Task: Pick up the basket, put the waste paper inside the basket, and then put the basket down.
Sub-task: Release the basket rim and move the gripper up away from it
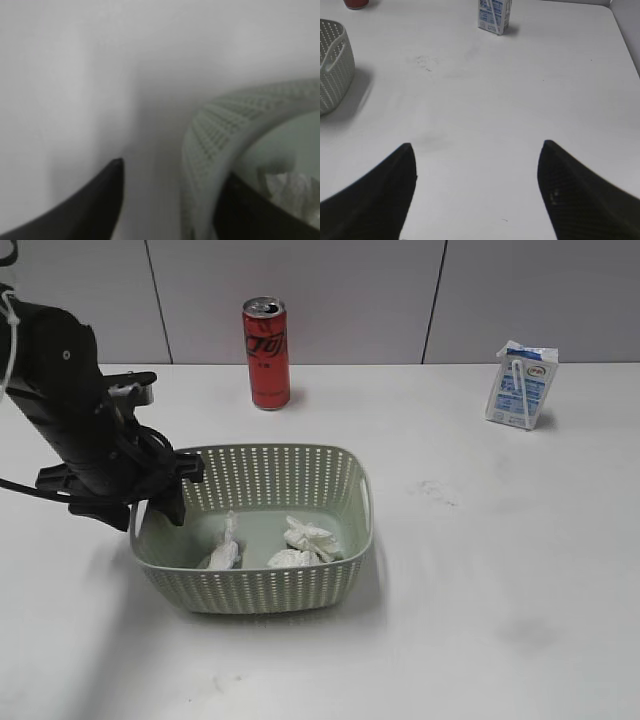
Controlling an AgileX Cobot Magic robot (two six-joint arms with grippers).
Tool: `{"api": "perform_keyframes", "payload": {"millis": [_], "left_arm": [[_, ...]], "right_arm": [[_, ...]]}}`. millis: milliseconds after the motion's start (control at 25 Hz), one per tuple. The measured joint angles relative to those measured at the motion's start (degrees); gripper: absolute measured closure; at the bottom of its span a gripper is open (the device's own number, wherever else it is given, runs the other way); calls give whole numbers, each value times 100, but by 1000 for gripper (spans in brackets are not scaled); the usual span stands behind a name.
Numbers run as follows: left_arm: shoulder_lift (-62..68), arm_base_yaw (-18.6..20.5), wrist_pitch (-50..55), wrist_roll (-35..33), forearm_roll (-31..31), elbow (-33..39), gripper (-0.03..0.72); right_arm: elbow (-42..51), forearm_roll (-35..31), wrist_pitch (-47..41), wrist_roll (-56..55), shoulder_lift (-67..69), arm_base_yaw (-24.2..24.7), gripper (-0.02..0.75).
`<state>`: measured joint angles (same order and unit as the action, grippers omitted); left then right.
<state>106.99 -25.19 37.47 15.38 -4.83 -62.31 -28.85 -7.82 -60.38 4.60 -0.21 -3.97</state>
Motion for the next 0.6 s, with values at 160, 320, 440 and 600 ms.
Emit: {"api": "perform_keyframes", "payload": {"millis": [160,320,440,600], "left_arm": [[-194,0,-2,0,6,0,39],[-657,44,-14,0,62,0,11],[-1052,237,69,0,73,0,13],[-1575,731,494,-568,79,-16,31]], "right_arm": [[0,0,0,-5,0,0,168],[0,0,0,-5,0,0,168],[0,0,0,-5,0,0,168],[0,0,0,-5,0,0,169]]}}
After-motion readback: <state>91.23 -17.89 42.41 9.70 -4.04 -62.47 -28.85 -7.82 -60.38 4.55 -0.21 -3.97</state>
